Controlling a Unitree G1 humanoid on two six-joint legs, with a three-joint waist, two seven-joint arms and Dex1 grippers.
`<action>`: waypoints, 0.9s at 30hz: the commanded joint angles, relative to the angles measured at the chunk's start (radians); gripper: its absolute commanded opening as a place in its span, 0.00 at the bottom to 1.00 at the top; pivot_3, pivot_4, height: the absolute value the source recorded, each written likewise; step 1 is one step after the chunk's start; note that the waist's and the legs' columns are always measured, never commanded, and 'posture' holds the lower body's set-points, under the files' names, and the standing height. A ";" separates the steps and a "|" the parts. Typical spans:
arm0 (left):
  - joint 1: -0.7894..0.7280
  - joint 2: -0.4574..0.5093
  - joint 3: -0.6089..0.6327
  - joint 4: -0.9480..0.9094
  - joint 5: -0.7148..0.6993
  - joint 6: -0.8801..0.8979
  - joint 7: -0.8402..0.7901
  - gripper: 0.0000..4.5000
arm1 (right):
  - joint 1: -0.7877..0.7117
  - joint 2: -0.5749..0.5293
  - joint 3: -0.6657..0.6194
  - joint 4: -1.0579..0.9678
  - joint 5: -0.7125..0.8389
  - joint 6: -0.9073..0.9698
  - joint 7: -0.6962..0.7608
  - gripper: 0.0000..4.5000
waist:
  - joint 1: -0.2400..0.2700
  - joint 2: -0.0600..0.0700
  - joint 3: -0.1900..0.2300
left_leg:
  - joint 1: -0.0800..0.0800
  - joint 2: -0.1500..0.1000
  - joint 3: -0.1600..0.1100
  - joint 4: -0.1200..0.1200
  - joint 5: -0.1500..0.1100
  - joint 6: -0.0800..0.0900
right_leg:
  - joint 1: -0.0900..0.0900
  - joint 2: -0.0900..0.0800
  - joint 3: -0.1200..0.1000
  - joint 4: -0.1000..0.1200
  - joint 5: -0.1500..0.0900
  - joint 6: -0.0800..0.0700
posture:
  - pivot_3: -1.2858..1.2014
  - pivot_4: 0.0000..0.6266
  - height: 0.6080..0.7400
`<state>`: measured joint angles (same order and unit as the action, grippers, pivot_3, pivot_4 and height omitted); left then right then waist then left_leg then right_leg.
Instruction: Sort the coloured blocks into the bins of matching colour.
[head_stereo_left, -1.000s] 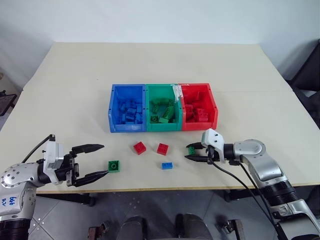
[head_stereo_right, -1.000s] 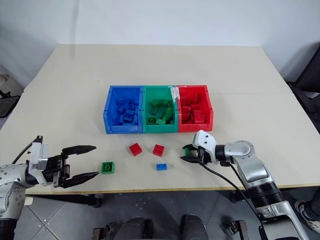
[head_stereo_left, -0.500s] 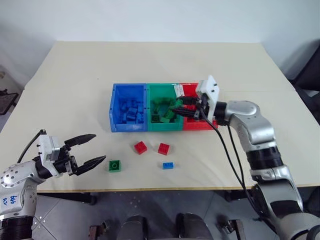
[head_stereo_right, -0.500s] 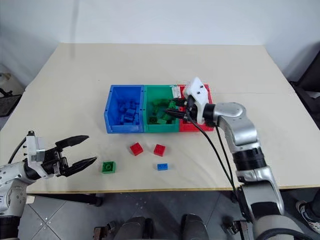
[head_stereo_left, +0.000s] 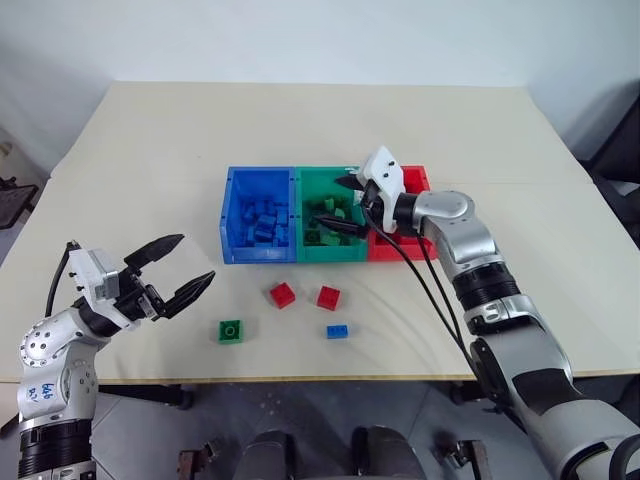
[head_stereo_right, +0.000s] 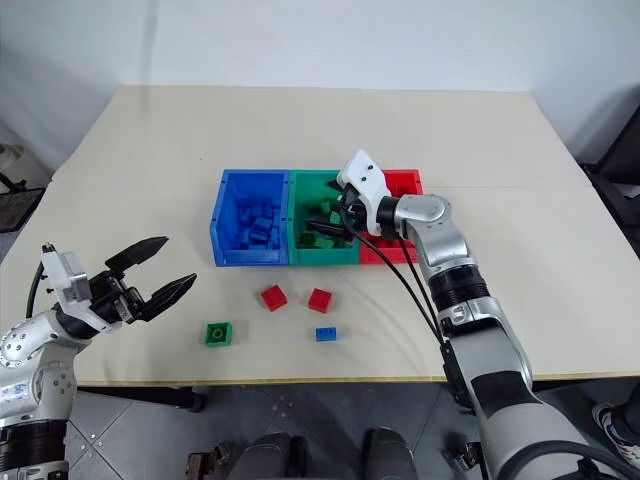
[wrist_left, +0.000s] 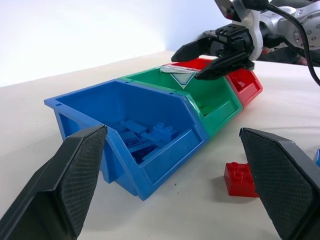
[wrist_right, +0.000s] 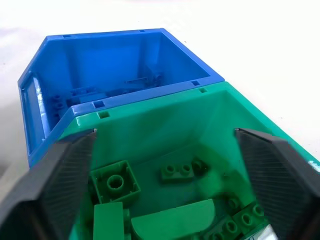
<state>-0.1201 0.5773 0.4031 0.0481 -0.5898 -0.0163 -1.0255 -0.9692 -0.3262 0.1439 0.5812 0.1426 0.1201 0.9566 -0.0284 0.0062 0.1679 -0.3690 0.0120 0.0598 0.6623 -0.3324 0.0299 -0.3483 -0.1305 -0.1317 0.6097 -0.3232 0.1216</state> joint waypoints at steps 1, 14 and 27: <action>-0.029 0.027 -0.005 -0.002 -0.033 0.009 -0.055 1.00 | 0.086 -0.076 -0.042 -0.238 0.084 0.075 0.089 1.00 | 0.005 0.000 0.000 | 0.000 0.000 0.000 0.000 0.000 0.000 | 0.000 0.000 0.000 0.000 0.000 0.000 | 0.52 0.24 1.00; -0.075 0.192 -0.141 0.182 0.015 0.001 -0.476 1.00 | 0.578 -0.540 -0.082 -0.575 0.184 0.141 0.435 1.00 | 0.002 0.000 0.000 | 0.000 0.001 0.005 -0.001 0.000 0.001 | 0.005 0.000 -0.002 -0.015 0.000 0.000 | 0.52 0.24 1.00; -0.066 0.243 -0.193 0.246 0.025 -0.046 -0.576 1.00 | 0.731 -0.644 -0.133 -0.632 0.173 0.109 0.420 1.00 | 0.003 0.001 0.001 | 0.001 0.002 0.005 -0.001 0.000 0.001 | 0.006 -0.003 0.001 -0.017 0.000 0.000 | 0.52 0.24 1.00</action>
<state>-0.1912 0.8048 0.2038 0.3145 -0.5460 -0.0493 -1.5022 -0.2201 -0.9785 0.0173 -0.0124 0.2992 0.2213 1.3853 -0.0251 0.0070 0.1687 -0.3685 0.0144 0.0643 0.6611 -0.3329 0.0305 -0.3428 -0.1330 -0.1307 0.5928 -0.3231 0.1218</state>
